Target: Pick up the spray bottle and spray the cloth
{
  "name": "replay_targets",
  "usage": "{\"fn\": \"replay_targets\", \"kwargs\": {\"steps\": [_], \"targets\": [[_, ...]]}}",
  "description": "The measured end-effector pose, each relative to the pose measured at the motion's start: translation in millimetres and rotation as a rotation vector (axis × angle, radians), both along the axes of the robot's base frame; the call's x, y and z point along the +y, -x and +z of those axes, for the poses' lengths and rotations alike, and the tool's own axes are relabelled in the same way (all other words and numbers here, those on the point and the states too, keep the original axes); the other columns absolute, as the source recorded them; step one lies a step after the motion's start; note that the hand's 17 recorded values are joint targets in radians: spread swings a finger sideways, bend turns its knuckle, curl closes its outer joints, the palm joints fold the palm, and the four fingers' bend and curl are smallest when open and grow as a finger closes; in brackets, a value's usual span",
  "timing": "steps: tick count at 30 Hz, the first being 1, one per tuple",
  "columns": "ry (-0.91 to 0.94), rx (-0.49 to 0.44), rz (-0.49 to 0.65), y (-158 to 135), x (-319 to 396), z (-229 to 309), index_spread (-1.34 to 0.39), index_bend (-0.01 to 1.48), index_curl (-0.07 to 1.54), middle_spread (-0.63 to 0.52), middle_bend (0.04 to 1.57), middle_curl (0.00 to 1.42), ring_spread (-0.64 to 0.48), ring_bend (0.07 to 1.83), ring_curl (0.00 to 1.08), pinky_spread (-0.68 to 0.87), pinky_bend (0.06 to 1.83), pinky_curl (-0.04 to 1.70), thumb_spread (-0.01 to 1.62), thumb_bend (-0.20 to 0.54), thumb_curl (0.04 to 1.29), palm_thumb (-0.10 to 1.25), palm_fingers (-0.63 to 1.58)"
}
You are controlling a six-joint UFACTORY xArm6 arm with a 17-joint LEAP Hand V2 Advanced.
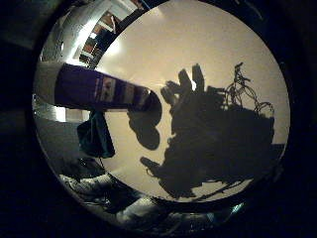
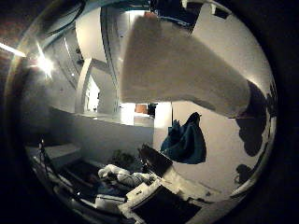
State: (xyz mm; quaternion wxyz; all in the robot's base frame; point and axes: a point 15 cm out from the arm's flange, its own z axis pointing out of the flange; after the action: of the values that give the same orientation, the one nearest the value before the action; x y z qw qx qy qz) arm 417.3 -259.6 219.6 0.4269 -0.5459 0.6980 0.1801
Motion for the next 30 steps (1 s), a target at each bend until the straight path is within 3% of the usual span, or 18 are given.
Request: {"fn": "replay_targets", "kwargs": {"steps": [3,6,8,10,13,16,21,30], "targets": [[-0.003,0.002,0.035,-9,15,-2,-0.13,0.15,0.26,0.10,0.33,0.36,0.16,0.47,0.26,0.28,0.37,0.29,0.92,-0.028,0.30,0.46,0.19],[-0.029,0.002,0.053,-19,29,-9,-0.16,0.14,0.25,0.00,0.41,0.38,0.07,0.62,0.29,0.21,0.40,0.29,0.91,-0.019,0.31,0.52,0.43],[-0.076,-0.016,0.049,-32,38,-16,-0.19,0.17,0.25,-0.07,0.48,0.41,-0.01,0.73,0.33,0.14,0.44,0.29,0.90,-0.020,0.32,0.57,0.56],[-0.118,-0.047,0.044,-44,47,-18,-0.26,0.19,0.27,-0.15,0.61,0.48,-0.12,0.87,0.38,-0.01,0.55,0.31,0.89,-0.017,0.33,0.63,0.85],[-0.151,-0.092,0.034,-57,54,-14,-0.35,0.29,0.35,-0.22,0.70,0.56,-0.19,0.98,0.45,-0.19,0.72,0.37,0.88,-0.017,0.34,0.69,1.09],[-0.158,-0.111,0.051,-63,63,-12,-0.40,0.49,0.50,-0.25,0.83,0.66,-0.22,1.06,0.52,-0.31,0.91,0.48,0.86,-0.020,0.34,0.75,1.17],[-0.195,-0.123,0.109,-60,81,-8,-0.38,0.76,0.71,-0.22,1.03,0.76,-0.22,1.21,0.58,-0.32,1.10,0.60,0.85,-0.019,0.35,0.84,1.20],[-0.228,-0.216,0.161,-65,108,44,-0.28,1.01,0.87,-0.15,1.24,0.80,-0.20,1.35,0.65,-0.23,1.25,0.76,0.97,0.027,0.44,1.12,1.14]]}}
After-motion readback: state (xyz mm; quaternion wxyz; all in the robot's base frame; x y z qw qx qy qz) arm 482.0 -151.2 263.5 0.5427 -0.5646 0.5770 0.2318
